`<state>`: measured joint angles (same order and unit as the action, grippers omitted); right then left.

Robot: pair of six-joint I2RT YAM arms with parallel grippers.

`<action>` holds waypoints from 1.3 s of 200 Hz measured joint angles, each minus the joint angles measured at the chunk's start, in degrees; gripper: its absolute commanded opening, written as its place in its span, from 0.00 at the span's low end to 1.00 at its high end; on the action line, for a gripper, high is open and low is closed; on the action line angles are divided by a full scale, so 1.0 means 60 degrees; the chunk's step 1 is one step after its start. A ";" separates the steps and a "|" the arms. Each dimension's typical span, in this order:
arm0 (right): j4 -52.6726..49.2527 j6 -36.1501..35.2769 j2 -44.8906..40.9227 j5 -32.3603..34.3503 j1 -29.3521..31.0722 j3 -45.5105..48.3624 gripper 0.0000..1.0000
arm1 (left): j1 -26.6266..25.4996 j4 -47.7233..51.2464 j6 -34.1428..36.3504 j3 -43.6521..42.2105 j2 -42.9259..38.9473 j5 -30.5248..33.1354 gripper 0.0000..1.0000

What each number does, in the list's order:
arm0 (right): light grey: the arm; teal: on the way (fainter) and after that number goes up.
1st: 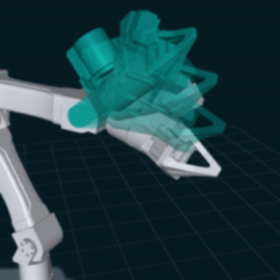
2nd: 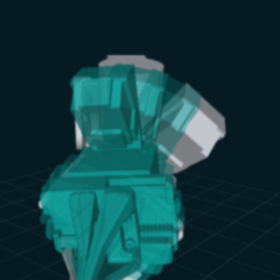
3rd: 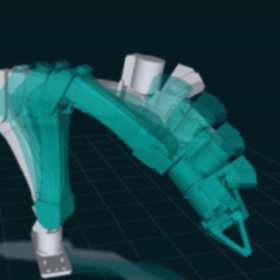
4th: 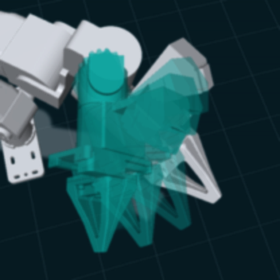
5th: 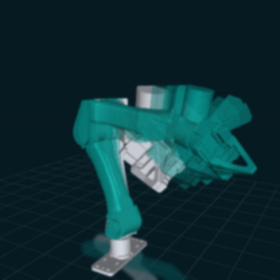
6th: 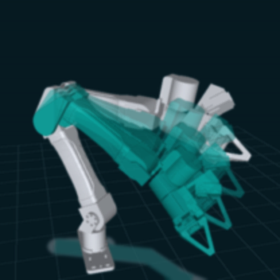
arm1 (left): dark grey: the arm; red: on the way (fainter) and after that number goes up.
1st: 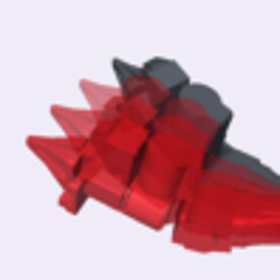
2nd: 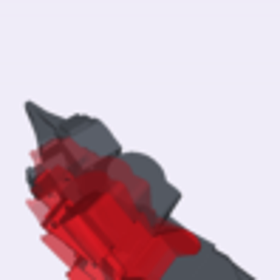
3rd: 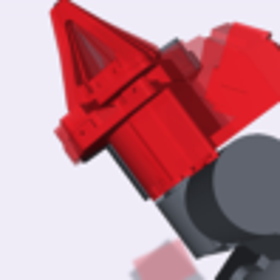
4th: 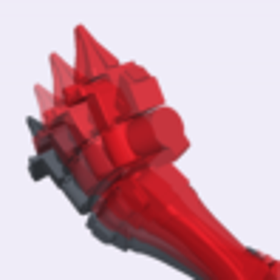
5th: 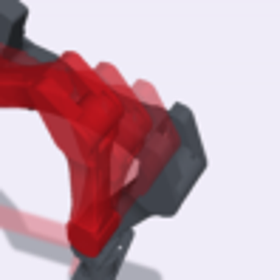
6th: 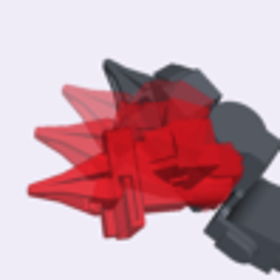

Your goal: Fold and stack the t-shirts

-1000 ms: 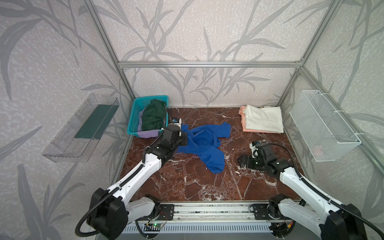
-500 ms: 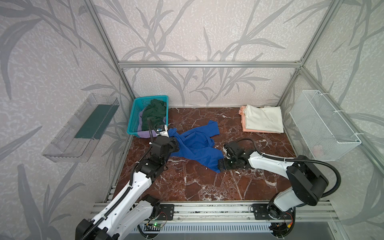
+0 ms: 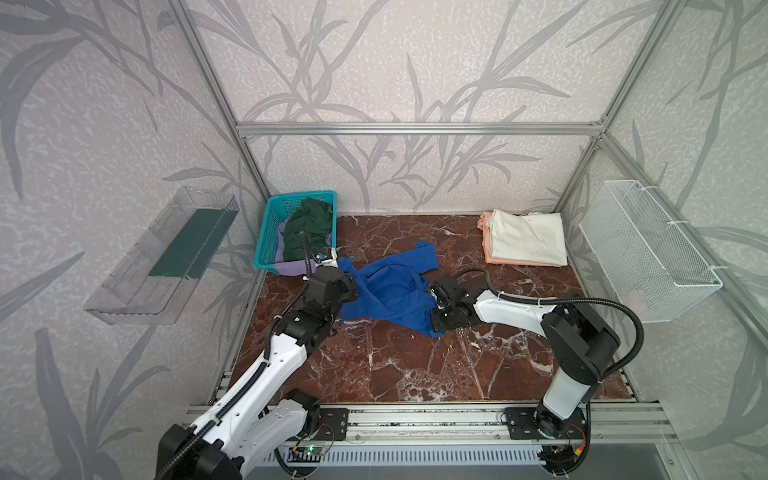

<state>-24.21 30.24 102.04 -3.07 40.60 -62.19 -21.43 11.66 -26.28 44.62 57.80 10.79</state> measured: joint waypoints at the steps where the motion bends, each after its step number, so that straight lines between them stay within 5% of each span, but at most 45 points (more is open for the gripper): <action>1: -0.0029 -0.0004 0.0011 0.0011 -0.0018 -0.0051 0.00 | 0.0007 0.0007 0.0015 0.0044 0.0029 0.0004 0.00; 60: -0.2324 -0.1045 0.0237 0.1632 -0.2393 -0.5275 0.00 | 0.1082 0.0572 0.1064 0.4998 0.3220 -0.0528 0.00; 91: -0.2728 -0.1989 -0.0739 0.2674 -0.2747 -0.6619 0.00 | 0.1268 0.0557 0.1457 0.6011 0.3242 -0.0535 0.00; 151: -0.0918 -0.2204 -0.6761 0.3169 -0.1483 -0.0270 0.00 | 0.0878 -0.1013 0.1009 0.1173 -0.0776 -0.0506 0.00; 155: -0.0882 -0.2106 -0.6965 0.3231 -0.1381 0.0124 0.00 | 0.0805 -0.1089 0.0929 0.0776 -0.0976 -0.0477 0.06; 172: -0.0743 -0.1373 -0.7537 0.3348 -0.1005 0.1960 0.41 | 0.0346 -0.0987 0.0594 -0.0994 -0.1628 -0.0284 0.39; 184: -0.0787 -0.0823 -0.7624 0.3330 -0.0812 0.3111 0.55 | -0.0055 -0.0714 0.0255 -0.2109 -0.2062 -0.0135 0.53; 217: -0.1603 0.0809 -0.8462 0.3340 -0.0616 0.4976 0.63 | -0.0947 0.0550 -0.0834 -0.3614 -0.4229 0.0572 0.56; 260: -0.1497 0.1002 -0.8714 0.3177 -0.0627 0.4084 0.70 | -0.1045 0.0852 -0.1475 -0.3818 -0.5745 0.1290 0.59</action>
<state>-33.19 36.25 49.76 15.99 36.84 -37.69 -27.70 16.78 -35.14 21.71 23.33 18.52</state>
